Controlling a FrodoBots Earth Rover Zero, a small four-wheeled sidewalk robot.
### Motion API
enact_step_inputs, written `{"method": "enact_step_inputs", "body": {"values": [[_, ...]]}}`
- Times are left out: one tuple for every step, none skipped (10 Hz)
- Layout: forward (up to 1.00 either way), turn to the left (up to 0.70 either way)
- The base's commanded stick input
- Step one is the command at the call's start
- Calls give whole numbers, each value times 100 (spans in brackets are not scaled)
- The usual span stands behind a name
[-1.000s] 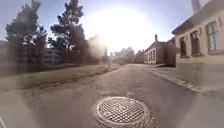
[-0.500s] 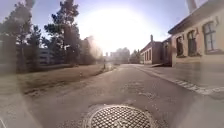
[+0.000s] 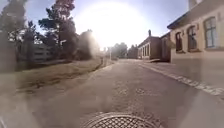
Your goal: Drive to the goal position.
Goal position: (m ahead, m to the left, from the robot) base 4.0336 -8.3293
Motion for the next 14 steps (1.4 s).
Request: {"method": "enact_step_inputs", "body": {"values": [[70,-14],[70,-14],[70,-14],[70,-14],[70,-14],[70,-14],[70,-14],[70,-14],[70,-14],[70,-14],[70,-14],[70,-14],[70,-14],[70,-14]]}}
